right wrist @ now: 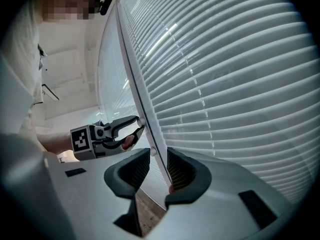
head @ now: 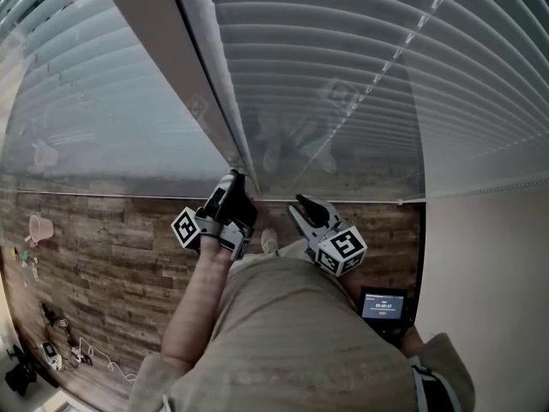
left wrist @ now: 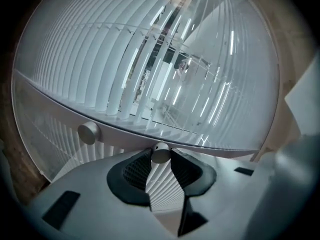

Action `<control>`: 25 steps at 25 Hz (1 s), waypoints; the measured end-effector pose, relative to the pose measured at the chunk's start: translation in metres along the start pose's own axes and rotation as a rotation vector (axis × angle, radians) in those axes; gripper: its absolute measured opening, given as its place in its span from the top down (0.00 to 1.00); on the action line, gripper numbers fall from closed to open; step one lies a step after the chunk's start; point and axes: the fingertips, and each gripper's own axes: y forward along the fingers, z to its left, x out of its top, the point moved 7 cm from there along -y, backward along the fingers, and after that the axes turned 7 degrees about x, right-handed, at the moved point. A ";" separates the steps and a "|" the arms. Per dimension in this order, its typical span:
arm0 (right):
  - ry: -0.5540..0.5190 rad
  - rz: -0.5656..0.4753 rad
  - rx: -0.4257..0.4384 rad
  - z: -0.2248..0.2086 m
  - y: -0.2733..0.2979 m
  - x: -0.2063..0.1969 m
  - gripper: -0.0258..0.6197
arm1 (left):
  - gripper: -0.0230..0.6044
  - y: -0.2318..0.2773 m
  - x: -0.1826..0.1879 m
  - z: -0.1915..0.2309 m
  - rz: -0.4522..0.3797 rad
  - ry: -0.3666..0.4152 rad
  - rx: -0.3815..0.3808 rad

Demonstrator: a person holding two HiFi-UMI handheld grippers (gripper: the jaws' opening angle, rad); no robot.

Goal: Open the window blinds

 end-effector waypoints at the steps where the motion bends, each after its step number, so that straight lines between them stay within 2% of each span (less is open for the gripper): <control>1: 0.001 0.001 -0.001 0.000 0.001 0.001 0.79 | 0.75 0.000 0.001 0.000 -0.001 -0.019 -0.008; 5: -0.001 0.002 0.000 0.001 0.003 0.004 0.79 | 0.75 0.002 0.003 0.002 -0.003 -0.095 -0.048; 18: -0.006 0.005 -0.003 0.003 0.003 0.002 0.79 | 0.75 0.001 -0.003 0.015 0.000 -0.270 -0.131; 25: -0.007 0.010 -0.009 0.003 0.005 0.005 0.79 | 0.75 0.003 -0.007 0.022 0.000 -0.390 -0.244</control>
